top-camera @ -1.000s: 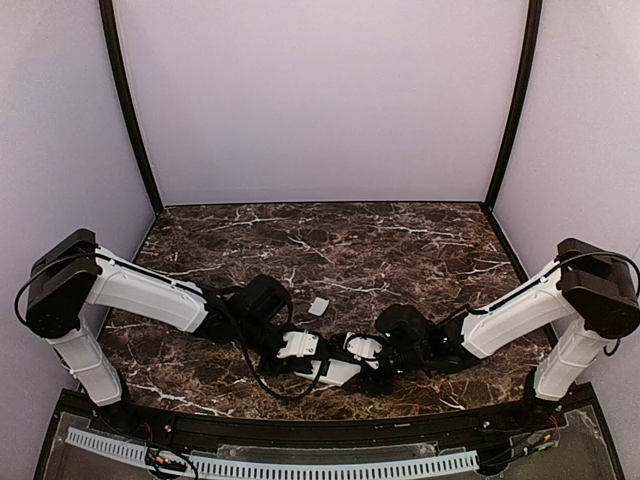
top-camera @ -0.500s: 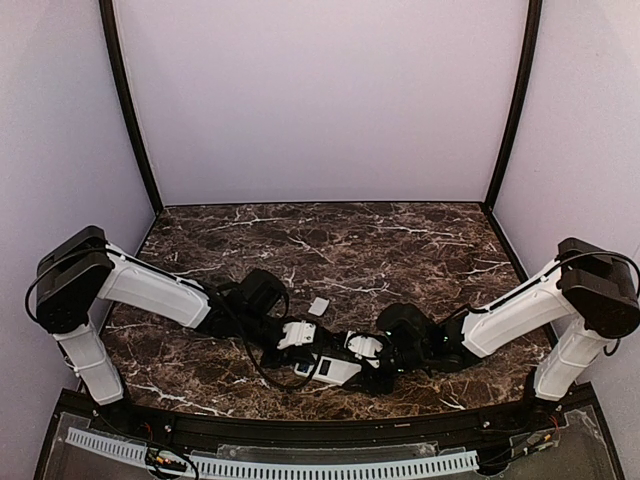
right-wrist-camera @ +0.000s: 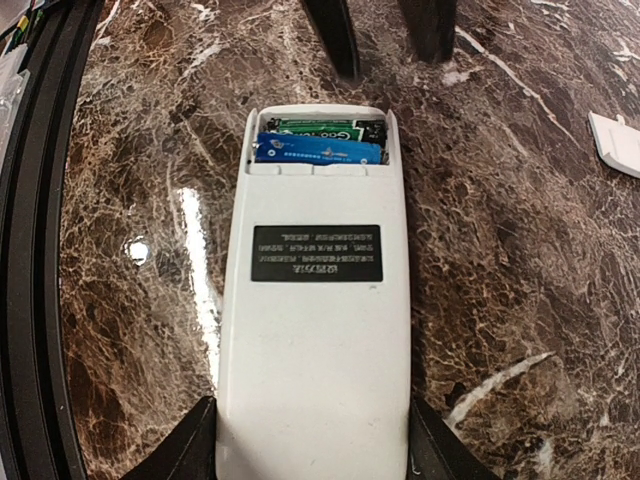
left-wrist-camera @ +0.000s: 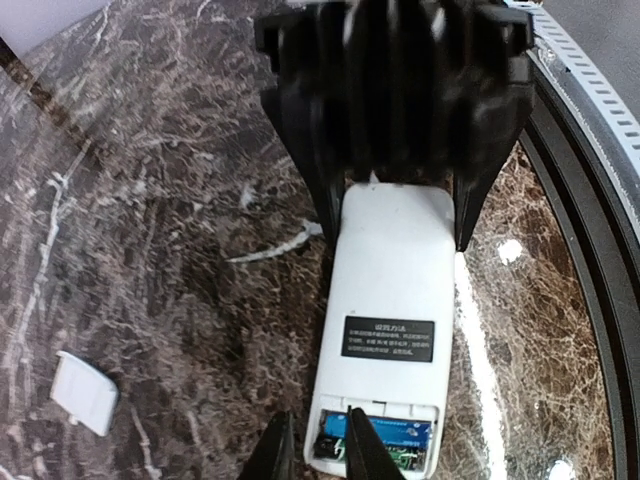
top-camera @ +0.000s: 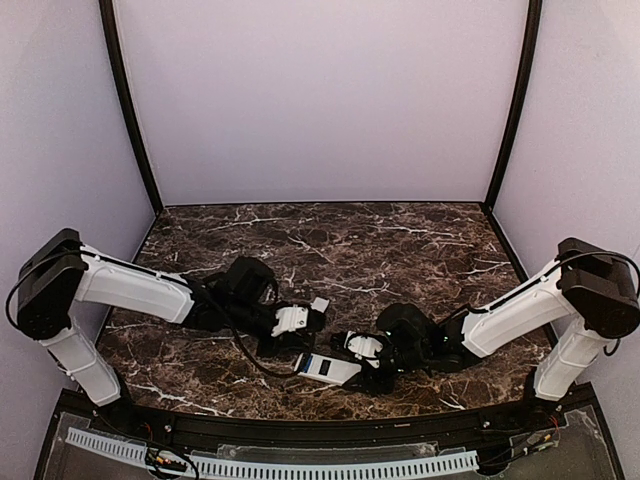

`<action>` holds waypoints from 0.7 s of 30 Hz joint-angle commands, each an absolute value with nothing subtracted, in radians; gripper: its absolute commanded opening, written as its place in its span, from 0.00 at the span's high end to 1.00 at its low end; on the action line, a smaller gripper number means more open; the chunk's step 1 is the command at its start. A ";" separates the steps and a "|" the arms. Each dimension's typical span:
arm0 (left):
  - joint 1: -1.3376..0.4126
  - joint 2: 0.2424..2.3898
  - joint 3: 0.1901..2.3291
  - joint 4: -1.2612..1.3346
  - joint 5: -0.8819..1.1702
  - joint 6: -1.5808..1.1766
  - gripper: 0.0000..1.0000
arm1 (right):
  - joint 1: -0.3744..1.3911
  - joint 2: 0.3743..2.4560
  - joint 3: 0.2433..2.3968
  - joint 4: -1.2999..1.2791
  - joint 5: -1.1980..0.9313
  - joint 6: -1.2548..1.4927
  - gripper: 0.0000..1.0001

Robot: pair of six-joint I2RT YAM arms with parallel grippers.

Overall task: Load the batteries into the remote control
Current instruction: Load the battery into the battery compartment, then adjust the battery in the battery compartment.

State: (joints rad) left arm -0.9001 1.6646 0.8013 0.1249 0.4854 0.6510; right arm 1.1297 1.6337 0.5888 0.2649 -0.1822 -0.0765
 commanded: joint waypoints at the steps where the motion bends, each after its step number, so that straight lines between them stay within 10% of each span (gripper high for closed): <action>1: -0.899 1.517 0.812 -0.002 0.467 0.670 0.77 | 1.137 1.637 0.578 0.219 -0.189 -0.078 1.00; 21: -0.962 1.581 0.812 -0.101 0.433 0.692 0.78 | 1.137 1.643 0.581 0.212 -0.188 -0.077 1.00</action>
State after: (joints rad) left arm -0.9520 1.5558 0.8032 -0.0624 0.4408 0.6743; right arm 1.1297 1.6337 0.5888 0.2646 -0.1822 -0.0772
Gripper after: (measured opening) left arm 0.221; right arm 0.545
